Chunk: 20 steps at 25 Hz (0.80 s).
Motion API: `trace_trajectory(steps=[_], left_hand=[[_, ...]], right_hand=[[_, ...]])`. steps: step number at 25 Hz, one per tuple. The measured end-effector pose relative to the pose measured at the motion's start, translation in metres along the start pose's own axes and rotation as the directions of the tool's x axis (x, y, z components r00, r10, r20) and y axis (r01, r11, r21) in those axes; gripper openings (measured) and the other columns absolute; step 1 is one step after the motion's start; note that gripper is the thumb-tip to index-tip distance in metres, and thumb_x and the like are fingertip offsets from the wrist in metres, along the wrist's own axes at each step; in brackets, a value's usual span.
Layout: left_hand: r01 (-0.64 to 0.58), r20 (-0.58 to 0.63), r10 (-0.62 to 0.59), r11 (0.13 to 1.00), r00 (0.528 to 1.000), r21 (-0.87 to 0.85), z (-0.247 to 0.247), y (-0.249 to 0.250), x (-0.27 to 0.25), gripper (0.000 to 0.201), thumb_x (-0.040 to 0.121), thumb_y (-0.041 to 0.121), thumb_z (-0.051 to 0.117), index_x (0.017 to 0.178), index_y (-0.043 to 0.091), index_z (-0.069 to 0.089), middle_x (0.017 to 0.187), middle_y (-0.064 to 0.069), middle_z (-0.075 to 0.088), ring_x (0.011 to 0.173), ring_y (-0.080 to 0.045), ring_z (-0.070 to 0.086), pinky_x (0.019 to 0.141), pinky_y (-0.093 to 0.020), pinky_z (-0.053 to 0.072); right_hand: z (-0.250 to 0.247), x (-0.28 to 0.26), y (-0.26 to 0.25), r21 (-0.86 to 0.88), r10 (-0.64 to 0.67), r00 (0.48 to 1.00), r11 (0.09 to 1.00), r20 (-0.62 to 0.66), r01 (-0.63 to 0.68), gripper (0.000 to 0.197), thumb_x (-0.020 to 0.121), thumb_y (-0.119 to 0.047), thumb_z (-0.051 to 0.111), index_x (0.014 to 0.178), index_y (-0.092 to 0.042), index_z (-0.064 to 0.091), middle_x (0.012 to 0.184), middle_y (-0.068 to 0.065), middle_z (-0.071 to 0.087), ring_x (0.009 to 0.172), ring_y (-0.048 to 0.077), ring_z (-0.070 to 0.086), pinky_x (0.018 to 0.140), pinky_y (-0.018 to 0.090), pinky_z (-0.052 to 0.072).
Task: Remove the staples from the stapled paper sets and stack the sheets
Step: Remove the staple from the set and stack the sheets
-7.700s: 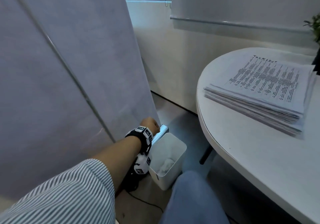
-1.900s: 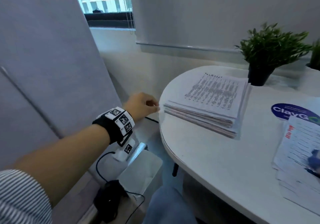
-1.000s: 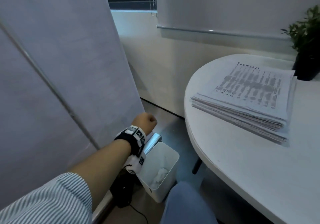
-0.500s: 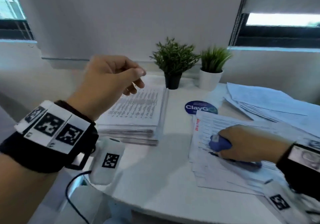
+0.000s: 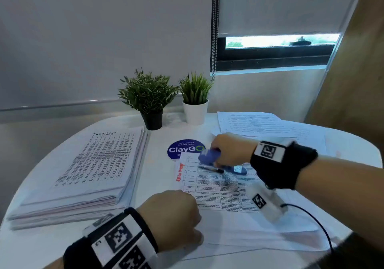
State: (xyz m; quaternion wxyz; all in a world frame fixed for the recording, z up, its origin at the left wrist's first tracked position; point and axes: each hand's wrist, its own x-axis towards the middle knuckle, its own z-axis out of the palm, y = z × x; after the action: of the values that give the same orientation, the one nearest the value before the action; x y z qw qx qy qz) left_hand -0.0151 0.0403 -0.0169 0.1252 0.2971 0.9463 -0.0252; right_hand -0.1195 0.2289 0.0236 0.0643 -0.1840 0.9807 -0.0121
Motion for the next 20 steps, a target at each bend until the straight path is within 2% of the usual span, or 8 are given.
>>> trace_trajectory(steps=[4,8,10,11,13,15,18,20], left_hand=[[0.012,-0.005,-0.011,0.997,1.0,0.082,-0.008,0.009,-0.007,0.038,0.073,0.047,0.06,0.072,0.01,0.057,0.085,-0.001,0.056,0.076,-0.024,0.057,0.057,-0.027,0.039],[0.102,-0.005,-0.103,0.986,0.995,0.131,-0.021,0.028,-0.005,0.033,0.066,0.046,0.078,0.079,0.017,0.07,0.086,0.0,0.064,0.072,-0.02,0.061,0.053,-0.023,0.031],[0.149,-0.006,-0.15,0.976,0.989,0.159,-0.027,0.035,-0.005,0.026,0.077,0.035,0.074,0.095,0.017,0.07,0.094,-0.004,0.066,0.08,-0.023,0.063,0.045,-0.021,0.022],[0.098,-0.021,-0.096,0.977,0.995,0.191,-0.018,0.033,-0.001,0.025,0.088,0.027,0.064,0.108,0.013,0.065,0.099,-0.008,0.061,0.084,-0.027,0.057,0.047,-0.021,0.02],[0.052,0.056,-0.065,0.976,0.996,0.211,-0.015,0.032,0.0,0.028,0.094,0.022,0.056,0.118,0.008,0.058,0.08,-0.006,0.044,0.074,-0.026,0.042,0.049,-0.021,0.018],[0.053,0.006,-0.055,0.984,0.998,0.168,-0.017,0.033,-0.004,0.034,0.088,0.034,0.065,0.109,0.008,0.06,0.071,-0.001,0.035,0.069,-0.025,0.04,0.05,-0.024,0.022],[0.073,-0.001,-0.074,0.992,0.997,0.1,-0.019,0.036,-0.009,0.043,0.08,0.052,0.068,0.094,0.012,0.064,0.091,-0.004,0.054,0.076,-0.025,0.048,0.057,-0.029,0.028],[0.058,-0.031,-0.055,0.991,0.998,0.121,-0.015,0.036,-0.007,0.037,0.082,0.044,0.069,0.098,0.011,0.062,0.103,-0.006,0.056,0.086,-0.028,0.052,0.054,-0.028,0.026]], right_hand=[[-0.008,0.049,0.015,-0.071,0.085,0.99,0.993,-0.111,-0.093,0.011,0.088,-0.014,0.055,0.078,-0.01,0.054,0.078,0.008,0.055,0.073,0.026,0.053,0.061,0.025,0.04],[0.0,0.078,0.028,-0.091,0.15,0.987,0.984,-0.049,-0.154,0.02,0.084,-0.022,0.067,0.093,-0.004,0.065,0.079,0.008,0.058,0.077,0.027,0.059,0.068,0.03,0.05],[0.007,0.083,0.032,-0.12,0.182,0.983,0.976,0.005,-0.18,0.027,0.078,-0.029,0.077,0.089,-0.007,0.066,0.074,0.005,0.059,0.077,0.027,0.061,0.067,0.029,0.051],[0.009,0.082,0.032,-0.138,0.186,0.982,0.973,0.008,-0.183,0.028,0.078,-0.03,0.077,0.087,-0.007,0.064,0.072,0.005,0.059,0.078,0.027,0.062,0.066,0.029,0.051],[0.009,0.078,0.03,-0.134,0.137,0.989,0.98,-0.061,-0.145,0.029,0.082,-0.03,0.07,0.095,-0.004,0.066,0.084,0.007,0.064,0.088,0.028,0.064,0.071,0.031,0.054],[0.008,0.068,0.019,-0.102,0.001,0.989,0.995,-0.149,-0.017,0.031,0.084,-0.029,0.062,0.106,-0.008,0.066,0.101,0.006,0.064,0.097,0.025,0.061,0.079,0.032,0.053],[0.013,0.055,-0.004,-0.025,-0.092,0.996,0.995,0.016,0.093,0.019,0.079,-0.027,0.07,0.092,-0.016,0.062,0.084,-0.003,0.057,0.082,0.019,0.055,0.067,0.027,0.046],[0.016,0.052,-0.011,0.0,0.0,0.978,1.0,0.208,0.0,0.041,0.073,-0.037,0.079,0.102,-0.016,0.058,0.096,-0.003,0.061,0.088,0.019,0.058,0.075,0.029,0.049]])
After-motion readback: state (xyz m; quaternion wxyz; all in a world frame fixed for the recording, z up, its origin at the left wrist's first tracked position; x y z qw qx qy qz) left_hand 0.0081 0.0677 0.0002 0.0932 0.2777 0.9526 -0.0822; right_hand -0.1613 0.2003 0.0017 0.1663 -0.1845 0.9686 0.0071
